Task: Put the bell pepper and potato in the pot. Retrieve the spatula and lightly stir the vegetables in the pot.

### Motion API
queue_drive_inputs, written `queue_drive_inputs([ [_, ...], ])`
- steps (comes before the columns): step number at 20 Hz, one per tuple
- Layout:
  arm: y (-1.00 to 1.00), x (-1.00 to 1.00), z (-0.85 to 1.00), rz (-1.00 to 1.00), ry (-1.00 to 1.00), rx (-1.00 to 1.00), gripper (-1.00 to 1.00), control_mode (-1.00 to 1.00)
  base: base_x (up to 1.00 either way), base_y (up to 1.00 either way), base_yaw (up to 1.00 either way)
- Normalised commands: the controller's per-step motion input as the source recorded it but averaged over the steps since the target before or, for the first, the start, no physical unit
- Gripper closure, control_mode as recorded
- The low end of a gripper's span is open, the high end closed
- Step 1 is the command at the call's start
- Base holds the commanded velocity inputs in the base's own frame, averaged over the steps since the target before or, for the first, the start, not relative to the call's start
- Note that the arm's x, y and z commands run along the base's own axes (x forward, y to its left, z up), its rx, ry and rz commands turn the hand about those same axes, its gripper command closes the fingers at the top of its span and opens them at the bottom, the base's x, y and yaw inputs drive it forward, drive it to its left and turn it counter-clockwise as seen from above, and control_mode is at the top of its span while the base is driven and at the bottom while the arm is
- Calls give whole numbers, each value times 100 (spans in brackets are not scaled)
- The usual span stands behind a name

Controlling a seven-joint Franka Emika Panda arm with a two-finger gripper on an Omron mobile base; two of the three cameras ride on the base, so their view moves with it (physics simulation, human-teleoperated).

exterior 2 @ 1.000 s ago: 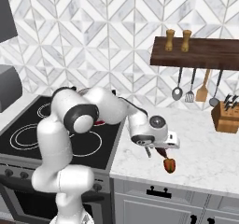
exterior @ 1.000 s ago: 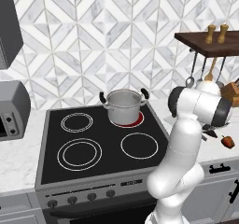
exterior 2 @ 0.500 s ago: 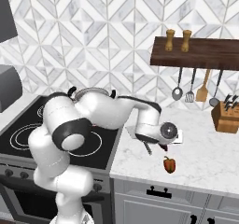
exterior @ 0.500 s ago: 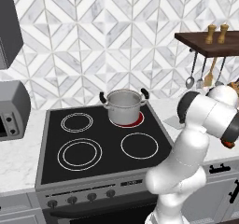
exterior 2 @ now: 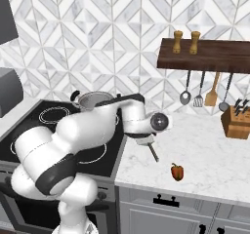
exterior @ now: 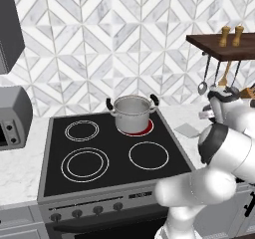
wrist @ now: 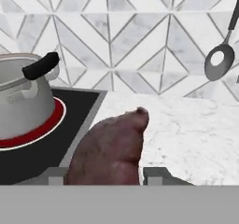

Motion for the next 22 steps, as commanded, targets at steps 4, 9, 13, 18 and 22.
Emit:
queue_drive_inputs([
  [4,100,48,100,10,1,8,100,-100,0,0,0],
  [9,100,81,65,11,13,1,100,-100,0,0,0],
  [13,97,100,0,9,14,0,100,-100,0,0,0],
  [18,72,73,-7,4,6,-4,100,-100,0,0,0],
  [22,85,68,-48,2,1,-11,100,-100,0,0,0],
])
